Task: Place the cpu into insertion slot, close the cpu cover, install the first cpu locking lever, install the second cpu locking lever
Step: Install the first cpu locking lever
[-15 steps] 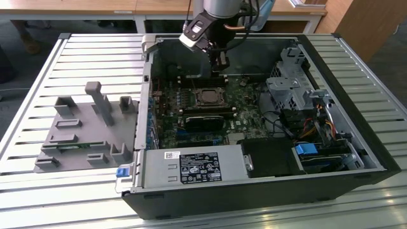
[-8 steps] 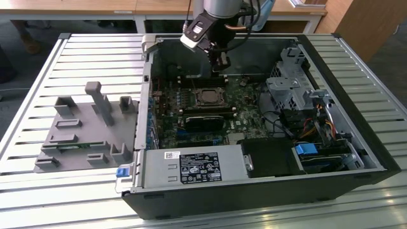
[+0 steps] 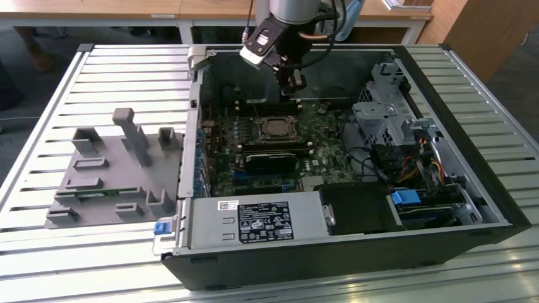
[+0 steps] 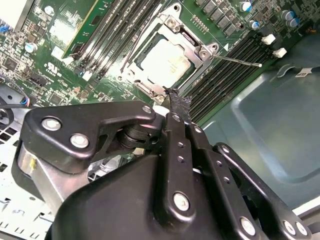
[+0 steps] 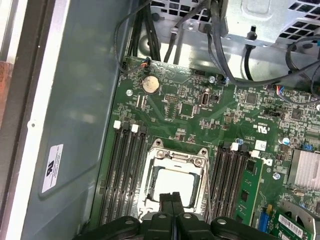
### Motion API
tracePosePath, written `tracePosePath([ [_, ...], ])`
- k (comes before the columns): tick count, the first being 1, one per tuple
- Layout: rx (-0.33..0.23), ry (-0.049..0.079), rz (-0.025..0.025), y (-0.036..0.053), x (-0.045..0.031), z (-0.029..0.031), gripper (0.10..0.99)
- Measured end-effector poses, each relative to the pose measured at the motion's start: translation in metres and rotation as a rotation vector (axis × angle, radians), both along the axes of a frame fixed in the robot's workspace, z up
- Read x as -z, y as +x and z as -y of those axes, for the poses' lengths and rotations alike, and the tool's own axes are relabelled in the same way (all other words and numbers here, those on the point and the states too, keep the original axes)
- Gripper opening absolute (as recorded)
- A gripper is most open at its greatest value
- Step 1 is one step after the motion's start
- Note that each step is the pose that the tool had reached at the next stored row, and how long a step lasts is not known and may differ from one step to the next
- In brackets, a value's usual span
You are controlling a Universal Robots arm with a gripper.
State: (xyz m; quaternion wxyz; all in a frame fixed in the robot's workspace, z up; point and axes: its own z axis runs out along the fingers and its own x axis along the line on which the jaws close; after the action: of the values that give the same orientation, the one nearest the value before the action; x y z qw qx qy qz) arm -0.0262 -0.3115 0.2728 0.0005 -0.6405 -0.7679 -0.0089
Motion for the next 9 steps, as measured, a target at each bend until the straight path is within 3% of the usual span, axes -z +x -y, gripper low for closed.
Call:
tracePosePath([
  [9, -0.036, 0.0, 0.0, 0.0, 0.0, 0.0, 0.118],
])
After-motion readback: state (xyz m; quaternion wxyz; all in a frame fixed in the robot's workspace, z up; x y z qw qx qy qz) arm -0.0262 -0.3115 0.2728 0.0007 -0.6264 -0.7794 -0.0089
